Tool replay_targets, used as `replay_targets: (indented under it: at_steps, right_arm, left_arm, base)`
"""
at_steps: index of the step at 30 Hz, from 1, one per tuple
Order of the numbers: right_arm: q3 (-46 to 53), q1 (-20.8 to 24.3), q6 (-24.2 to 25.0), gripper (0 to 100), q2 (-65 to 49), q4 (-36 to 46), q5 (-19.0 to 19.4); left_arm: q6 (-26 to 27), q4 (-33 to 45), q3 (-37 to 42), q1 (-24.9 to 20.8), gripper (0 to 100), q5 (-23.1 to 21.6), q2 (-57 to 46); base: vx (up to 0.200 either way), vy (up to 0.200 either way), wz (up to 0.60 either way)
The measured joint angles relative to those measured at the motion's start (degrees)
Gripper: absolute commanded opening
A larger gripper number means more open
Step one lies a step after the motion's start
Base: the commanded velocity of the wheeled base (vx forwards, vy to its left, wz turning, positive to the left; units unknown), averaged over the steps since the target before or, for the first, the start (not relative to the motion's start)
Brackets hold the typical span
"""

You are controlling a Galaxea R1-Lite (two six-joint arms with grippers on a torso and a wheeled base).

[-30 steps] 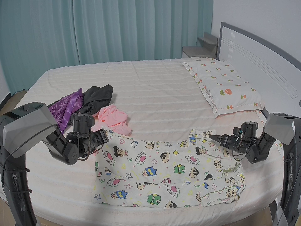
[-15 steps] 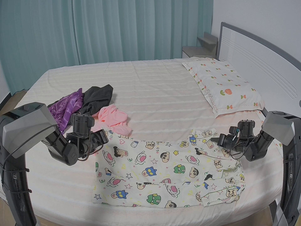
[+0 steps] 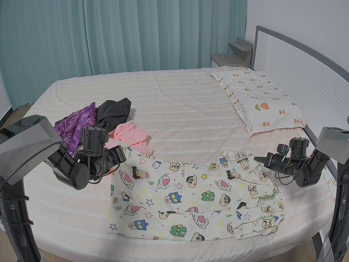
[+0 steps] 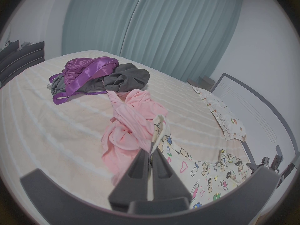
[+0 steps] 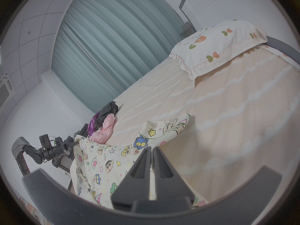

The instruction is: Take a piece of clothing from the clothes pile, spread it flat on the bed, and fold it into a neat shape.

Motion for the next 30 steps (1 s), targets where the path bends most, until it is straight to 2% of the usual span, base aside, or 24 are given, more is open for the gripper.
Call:
replay_targets:
  at_steps: [8,9,23,29,30]
  right_arm:
    - [0.18,0.56,0.02,0,0.27,1.32,0.18]
    - [0.05,0.77,0.02,100,0.41,1.32,0.16]
    - [-3.56,3.07,0.1,100,2.69,3.71,0.05]
    - [-7.01,5.18,0.11,100,3.58,9.53,0.05]
    - [-7.58,5.25,0.11,0,3.64,10.65,0.07]
  left_arm:
    - [-0.05,0.06,0.06,-0.04,0,0.0,-0.77]
    - [-0.07,0.06,0.11,-0.04,0,0.0,-0.77]
    - [-0.09,0.04,0.06,0.0,0,0.0,-0.79]
    - [-0.09,0.06,0.44,-0.04,0,0.0,-0.79]
    - [-0.11,0.06,0.44,-0.01,0,0.0,-0.79]
  base:
    - [0.0,0.0,0.0]
    - [0.0,0.0,0.0]
    - [0.0,0.0,0.0]
    - [0.0,0.0,0.0]
    - [0.0,0.0,0.0]
